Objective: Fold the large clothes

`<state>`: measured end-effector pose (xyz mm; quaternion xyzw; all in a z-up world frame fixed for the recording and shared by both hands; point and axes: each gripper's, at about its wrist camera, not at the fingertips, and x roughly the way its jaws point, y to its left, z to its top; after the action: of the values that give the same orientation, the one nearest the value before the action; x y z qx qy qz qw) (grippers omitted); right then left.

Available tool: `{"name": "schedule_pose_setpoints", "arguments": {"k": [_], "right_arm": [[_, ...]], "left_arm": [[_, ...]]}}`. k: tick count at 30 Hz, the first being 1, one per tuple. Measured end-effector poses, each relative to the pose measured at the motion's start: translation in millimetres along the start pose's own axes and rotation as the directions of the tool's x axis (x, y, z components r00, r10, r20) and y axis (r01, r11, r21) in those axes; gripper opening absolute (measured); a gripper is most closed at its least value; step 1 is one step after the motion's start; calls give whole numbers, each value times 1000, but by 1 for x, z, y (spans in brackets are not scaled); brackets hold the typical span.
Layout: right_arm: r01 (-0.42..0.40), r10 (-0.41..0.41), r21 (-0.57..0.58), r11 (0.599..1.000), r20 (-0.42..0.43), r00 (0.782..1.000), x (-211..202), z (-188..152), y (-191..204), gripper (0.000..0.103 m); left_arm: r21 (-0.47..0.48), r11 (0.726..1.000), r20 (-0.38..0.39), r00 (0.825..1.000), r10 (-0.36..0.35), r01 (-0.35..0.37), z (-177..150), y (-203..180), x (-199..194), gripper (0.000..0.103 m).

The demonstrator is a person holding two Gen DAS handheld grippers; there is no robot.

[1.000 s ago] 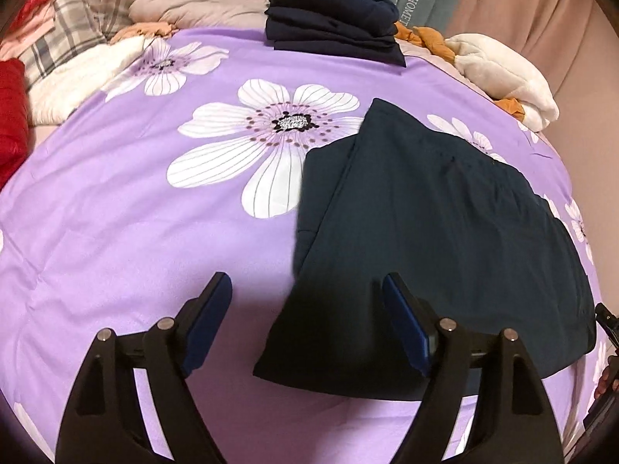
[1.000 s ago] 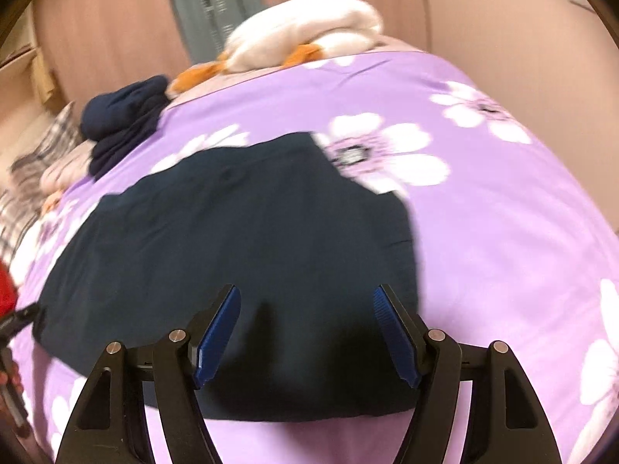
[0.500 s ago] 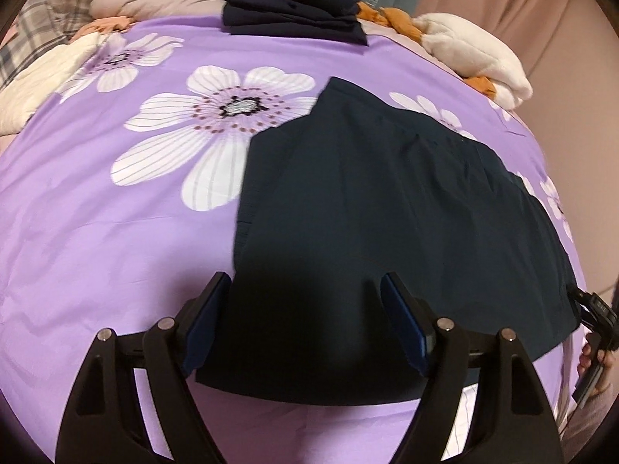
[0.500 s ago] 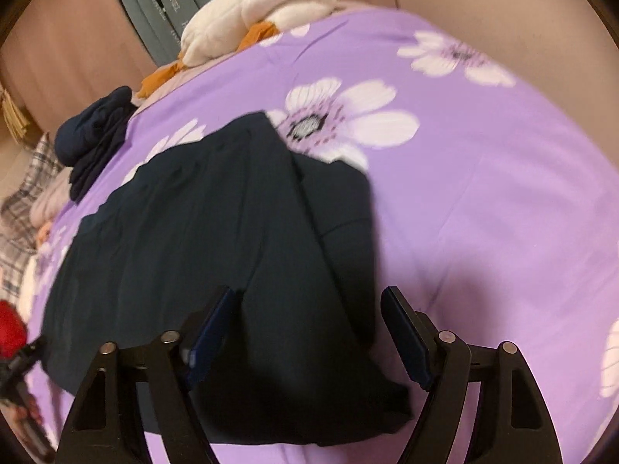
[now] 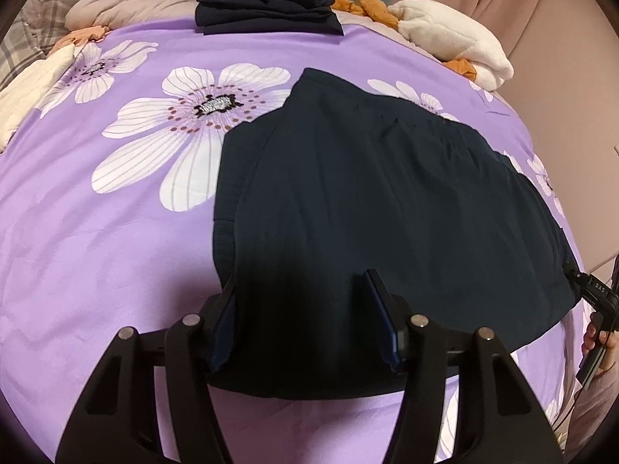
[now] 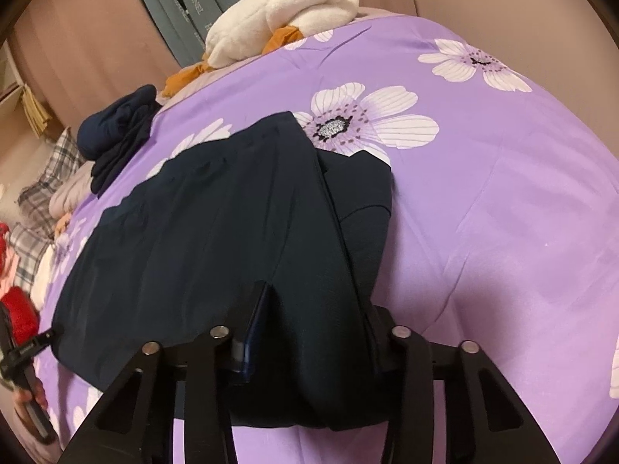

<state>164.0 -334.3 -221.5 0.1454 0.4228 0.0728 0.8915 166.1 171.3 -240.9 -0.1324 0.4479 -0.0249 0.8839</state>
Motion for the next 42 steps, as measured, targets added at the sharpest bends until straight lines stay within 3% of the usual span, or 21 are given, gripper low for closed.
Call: {"name": "schedule_pose_setpoints", "arguments": {"k": [6, 8, 19, 24, 29, 31, 32, 36, 42], "right_arm": [[25, -23, -50, 998, 26, 999, -6, 1, 10, 15], [15, -14, -47, 999, 30, 999, -8, 1, 7, 13], [-23, 23, 10, 1000, 26, 999, -13, -7, -6, 8], [5, -5, 7, 1000, 7, 1000, -9, -11, -6, 8], [47, -47, 7, 999, -4, 999, -20, -5, -3, 19], [72, -72, -4, 997, 20, 997, -29, -4, 0, 36], [77, -76, -12, 997, 42, 996, -35, -3, 3, 39], [70, -63, -65, 995, 99, 993, -48, -2, 20, 45], [-108, 120, -187, 976, 57, 991, -35, -5, 76, 45]], "left_arm": [[-3, 1000, 3, 1000, -3, 3, 1, -2, 1, 18], [7, 1000, 4, 1000, -23, 23, 0, -3, -1, 10], [20, 998, -11, 998, -60, 60, -13, 6, -14, 7], [-8, 998, -16, 998, -62, 62, -16, 10, -12, 11], [19, 1000, -5, 1000, 4, -4, -13, 2, -21, 22], [30, 998, 17, 999, 51, -52, -13, 1, -28, 46], [35, 996, 39, 996, 77, -78, -14, -1, -34, 63], [66, 994, 96, 992, 85, -92, -14, -8, -50, 64], [123, 991, 136, 990, 42, -59, -11, -37, -53, 64]]}}
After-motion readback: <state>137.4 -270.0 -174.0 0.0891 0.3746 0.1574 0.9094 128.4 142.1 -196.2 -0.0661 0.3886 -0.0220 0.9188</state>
